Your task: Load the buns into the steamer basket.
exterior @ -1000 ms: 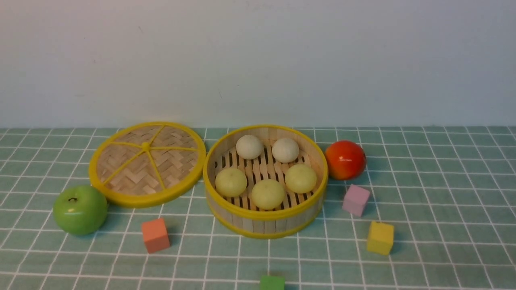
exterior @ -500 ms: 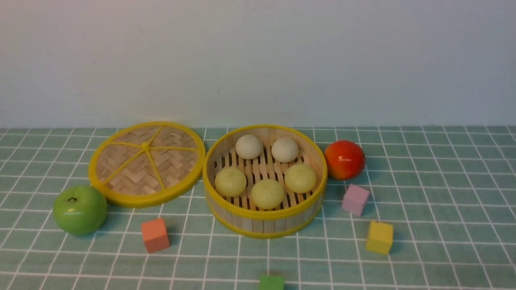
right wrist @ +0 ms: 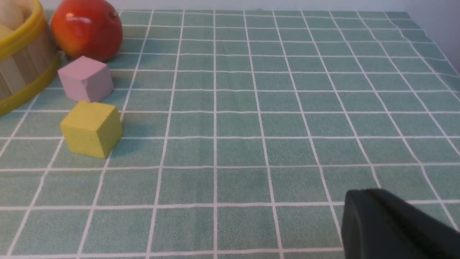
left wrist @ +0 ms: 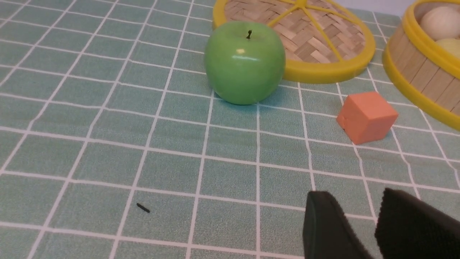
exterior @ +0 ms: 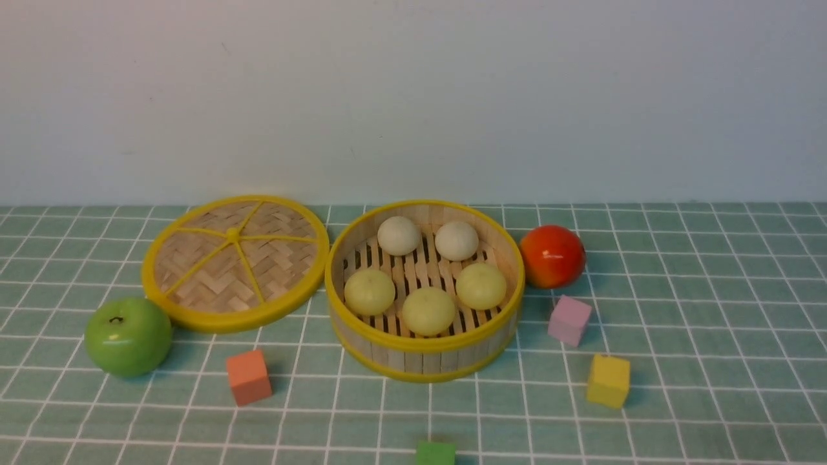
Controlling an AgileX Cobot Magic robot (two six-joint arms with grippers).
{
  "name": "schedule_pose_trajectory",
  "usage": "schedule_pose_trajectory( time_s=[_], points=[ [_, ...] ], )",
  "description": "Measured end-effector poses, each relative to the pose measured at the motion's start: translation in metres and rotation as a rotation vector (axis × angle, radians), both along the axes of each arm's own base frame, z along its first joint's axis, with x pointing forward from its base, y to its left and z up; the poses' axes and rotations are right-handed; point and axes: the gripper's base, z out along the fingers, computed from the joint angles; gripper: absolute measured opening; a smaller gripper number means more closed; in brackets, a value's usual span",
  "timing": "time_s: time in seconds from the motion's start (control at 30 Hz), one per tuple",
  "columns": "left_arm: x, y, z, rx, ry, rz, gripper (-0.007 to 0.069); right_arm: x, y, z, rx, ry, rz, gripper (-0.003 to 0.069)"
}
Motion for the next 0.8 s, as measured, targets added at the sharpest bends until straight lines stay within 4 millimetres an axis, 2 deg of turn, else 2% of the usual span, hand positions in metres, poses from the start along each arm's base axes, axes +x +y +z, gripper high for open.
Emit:
schedule_pose_trajectory(
  time_s=[0.8],
  points=[
    [0.0, 0.0, 0.0, 0.0, 0.0, 0.0, 0.0237, 0.0, 0.0, 0.0, 0.001, 0.0, 0.0, 0.0054]
  ],
)
